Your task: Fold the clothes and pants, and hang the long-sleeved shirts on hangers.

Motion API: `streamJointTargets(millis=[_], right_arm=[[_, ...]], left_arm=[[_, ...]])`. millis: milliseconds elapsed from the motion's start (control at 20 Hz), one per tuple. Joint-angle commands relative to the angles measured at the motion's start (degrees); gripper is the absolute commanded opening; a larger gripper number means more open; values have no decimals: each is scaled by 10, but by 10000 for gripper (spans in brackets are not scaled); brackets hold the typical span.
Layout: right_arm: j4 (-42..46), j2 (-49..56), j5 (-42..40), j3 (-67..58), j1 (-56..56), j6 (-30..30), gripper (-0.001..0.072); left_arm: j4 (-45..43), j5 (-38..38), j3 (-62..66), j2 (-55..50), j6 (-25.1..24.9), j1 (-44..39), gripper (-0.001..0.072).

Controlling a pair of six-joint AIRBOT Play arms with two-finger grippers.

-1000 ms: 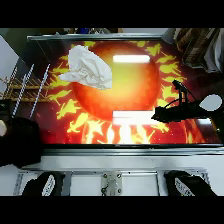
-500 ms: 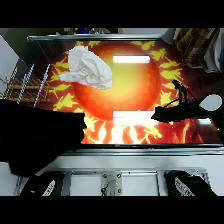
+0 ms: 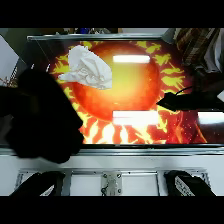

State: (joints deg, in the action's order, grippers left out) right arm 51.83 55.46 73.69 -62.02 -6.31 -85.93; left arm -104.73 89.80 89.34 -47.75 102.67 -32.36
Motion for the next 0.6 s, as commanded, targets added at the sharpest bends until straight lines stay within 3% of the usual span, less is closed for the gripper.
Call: streamJointTargets(millis=[0, 150, 200, 250, 300, 450, 550], right_arm=[[20, -5, 3, -54, -51, 7, 20], [20, -8, 3, -62, -86, 7, 20], [20, -8, 3, -62, -91, 7, 20], [20, -8, 3, -62, -94, 7, 21], [20, -8, 3, -62, -94, 7, 21], [20, -8, 3, -62, -94, 7, 21], [20, -8, 3, -62, -94, 7, 21]], left_arm=[[29, -127, -5, -97, 2, -93, 20], [30, -232, -17, -196, 11, -142, 21], [30, -266, -17, -229, 20, -149, 123], [30, -295, -16, -256, 35, -149, 449], [28, -314, -16, -276, 57, -145, 639], [31, -286, -11, -309, 92, -89, 619], [90, -272, -46, -304, 94, -25, 620]])
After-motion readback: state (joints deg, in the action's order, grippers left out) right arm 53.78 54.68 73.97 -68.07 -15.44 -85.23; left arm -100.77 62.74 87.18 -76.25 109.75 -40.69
